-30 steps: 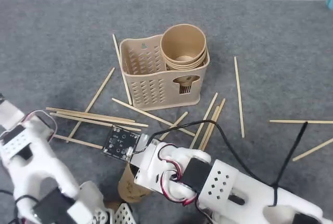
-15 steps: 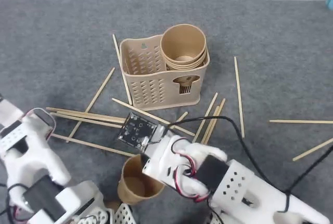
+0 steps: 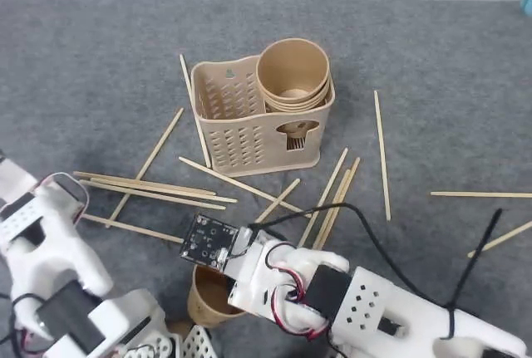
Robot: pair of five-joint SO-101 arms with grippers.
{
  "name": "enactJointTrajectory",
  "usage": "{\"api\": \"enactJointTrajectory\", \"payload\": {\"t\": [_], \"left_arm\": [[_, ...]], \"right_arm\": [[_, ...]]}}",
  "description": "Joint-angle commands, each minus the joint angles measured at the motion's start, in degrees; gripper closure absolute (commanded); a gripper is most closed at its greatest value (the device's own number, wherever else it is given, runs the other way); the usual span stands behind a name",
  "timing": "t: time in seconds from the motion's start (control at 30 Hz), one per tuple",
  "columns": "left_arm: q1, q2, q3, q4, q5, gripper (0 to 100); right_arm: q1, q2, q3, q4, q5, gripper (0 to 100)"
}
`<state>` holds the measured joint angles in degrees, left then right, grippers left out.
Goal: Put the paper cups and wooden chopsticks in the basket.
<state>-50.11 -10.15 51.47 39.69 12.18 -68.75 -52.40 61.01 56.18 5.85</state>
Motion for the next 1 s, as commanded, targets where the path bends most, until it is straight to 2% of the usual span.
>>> {"api": "enactJointTrajectory", "payload": {"t": [0.0, 0.07, 0.13, 0.33, 0.53, 0.73, 0.9, 0.97], "left_arm": [[-0.1, -0.3, -2.4, -1.1, 0.6, 99], [-0.1, -0.3, -2.4, -1.1, 0.6, 99], [-0.1, -0.3, -2.4, -1.1, 0.6, 99], [-0.1, -0.3, -2.3, -1.1, 0.5, 99], [-0.1, -0.3, -2.3, -1.1, 0.5, 99], [-0.1, -0.3, -2.3, -1.1, 0.5, 99], [-0.2, -0.3, -2.2, -1.1, 0.5, 99], [-0.2, -0.3, -2.2, -1.1, 0.5, 99]], "right_arm": [[-0.7, -1.5, -0.4, -1.6, 0.0, 92.5], [-0.6, -1.5, -0.8, -1.7, 1.6, 99.8], [-0.4, -1.5, -0.8, -1.0, 3.5, 96.9], [1.5, -2.2, -2.6, 1.7, 3.9, 99.1], [12.2, -2.2, -14.9, 12.0, 3.9, 99.1], [19.9, -1.6, -28.3, 21.3, 3.9, 99.1], [26.3, -1.5, -36.8, 24.2, 3.0, 99.1], [30.5, -1.5, -41.7, 24.5, 0.2, 99.1]]}}
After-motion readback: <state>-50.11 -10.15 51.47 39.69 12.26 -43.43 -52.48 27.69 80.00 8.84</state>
